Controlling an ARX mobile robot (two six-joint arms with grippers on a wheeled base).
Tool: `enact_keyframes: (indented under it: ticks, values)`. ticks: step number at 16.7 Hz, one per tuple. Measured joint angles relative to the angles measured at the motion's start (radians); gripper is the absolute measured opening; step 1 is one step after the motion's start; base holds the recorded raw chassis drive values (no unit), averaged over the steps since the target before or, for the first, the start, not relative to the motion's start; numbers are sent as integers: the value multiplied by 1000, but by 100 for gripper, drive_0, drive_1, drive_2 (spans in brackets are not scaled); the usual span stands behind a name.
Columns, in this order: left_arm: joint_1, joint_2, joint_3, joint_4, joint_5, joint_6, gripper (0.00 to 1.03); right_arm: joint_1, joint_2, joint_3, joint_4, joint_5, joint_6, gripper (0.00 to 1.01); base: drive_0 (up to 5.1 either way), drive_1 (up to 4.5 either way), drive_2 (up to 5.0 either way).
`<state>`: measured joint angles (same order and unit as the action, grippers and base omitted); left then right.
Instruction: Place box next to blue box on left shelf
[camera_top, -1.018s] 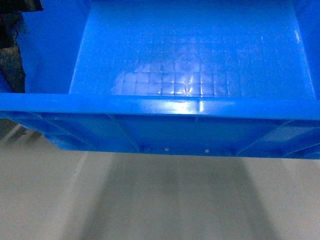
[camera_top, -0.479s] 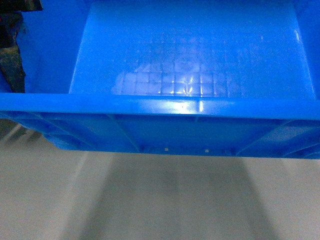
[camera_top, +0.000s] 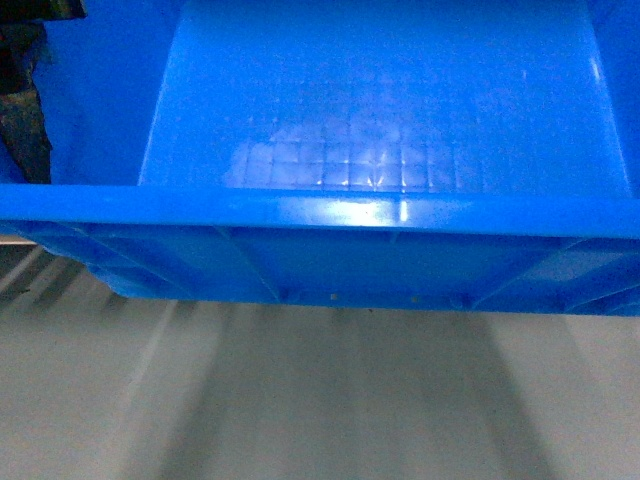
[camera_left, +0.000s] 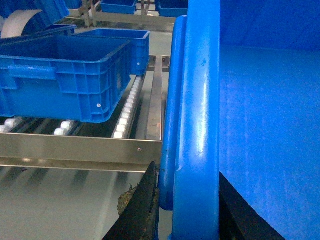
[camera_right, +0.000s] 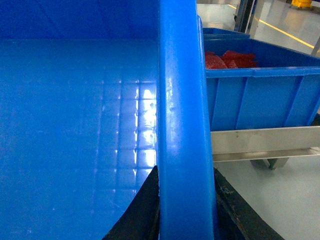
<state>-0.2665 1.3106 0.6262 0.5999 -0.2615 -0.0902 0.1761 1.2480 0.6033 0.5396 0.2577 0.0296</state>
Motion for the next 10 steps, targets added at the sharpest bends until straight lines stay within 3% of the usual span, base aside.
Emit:
enact_keyframes:
  ticks: [10]
  values:
    - [0,0,0,-2,0,-1,18,0,0,0,0,0,0,21,-1,417,-419]
